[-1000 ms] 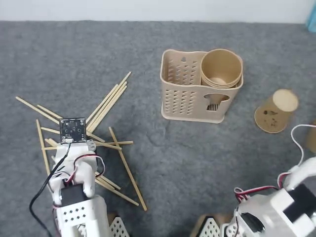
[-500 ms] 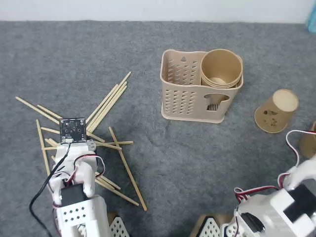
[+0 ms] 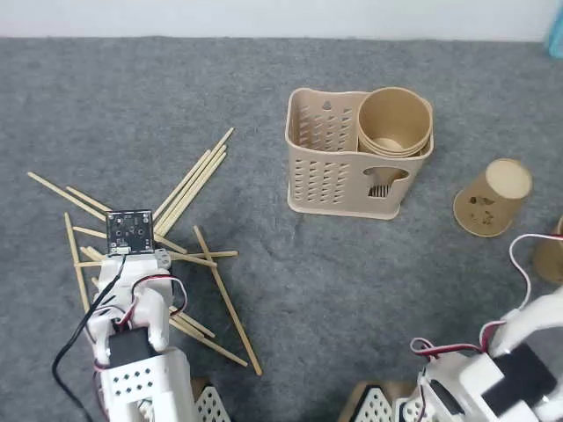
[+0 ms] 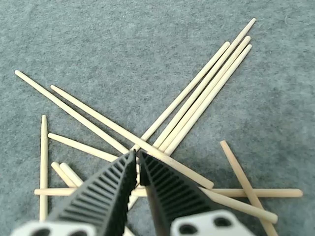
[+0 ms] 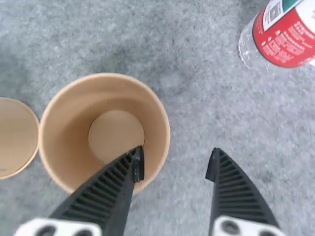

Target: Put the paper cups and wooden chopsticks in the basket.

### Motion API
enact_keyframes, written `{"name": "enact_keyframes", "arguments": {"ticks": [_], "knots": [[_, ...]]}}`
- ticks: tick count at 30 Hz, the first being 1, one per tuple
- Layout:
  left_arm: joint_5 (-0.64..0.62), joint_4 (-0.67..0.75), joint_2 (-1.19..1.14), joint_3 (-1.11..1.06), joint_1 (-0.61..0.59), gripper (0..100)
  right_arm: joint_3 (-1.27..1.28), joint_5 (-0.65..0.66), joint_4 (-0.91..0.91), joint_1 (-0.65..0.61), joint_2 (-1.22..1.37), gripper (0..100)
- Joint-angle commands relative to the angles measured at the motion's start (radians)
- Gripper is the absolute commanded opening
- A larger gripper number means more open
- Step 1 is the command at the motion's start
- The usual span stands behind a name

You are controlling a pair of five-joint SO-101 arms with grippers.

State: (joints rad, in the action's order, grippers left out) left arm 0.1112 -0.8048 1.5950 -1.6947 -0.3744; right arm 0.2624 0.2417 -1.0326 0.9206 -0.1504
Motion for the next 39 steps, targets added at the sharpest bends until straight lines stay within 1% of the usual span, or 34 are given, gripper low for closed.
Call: {"name": "enact_keyframes", "arguments": {"ticks": [1,6,11,16,24,29,35,39], "knots": [[0.009,0.025,0.011,0.004,0.009,2,-0.117,0.012,-0.12,-0.01,-0.061,21.0],[0.009,0.025,0.011,0.004,0.009,2,-0.187,0.014,-0.251,-0.025,-0.061,21.0],[0.009,0.025,0.009,0.004,0.008,2,-0.19,0.021,-0.271,-0.027,-0.058,21.0],[0.009,0.023,0.009,0.004,0.005,2,-0.115,0.043,-0.225,-0.028,-0.058,21.0],[0.009,0.023,0.008,0.004,0.005,2,0.061,0.063,-0.018,-0.027,-0.058,21.0],[0.009,0.023,0.008,0.004,0.005,2,0.114,0.061,0.053,-0.031,-0.058,21.0],[0.009,0.023,0.008,0.004,0.006,2,0.1,0.055,0.064,-0.028,-0.065,20.9],[0.009,0.023,0.008,0.004,0.008,2,0.044,0.054,0.022,-0.027,-0.068,20.9]]}}
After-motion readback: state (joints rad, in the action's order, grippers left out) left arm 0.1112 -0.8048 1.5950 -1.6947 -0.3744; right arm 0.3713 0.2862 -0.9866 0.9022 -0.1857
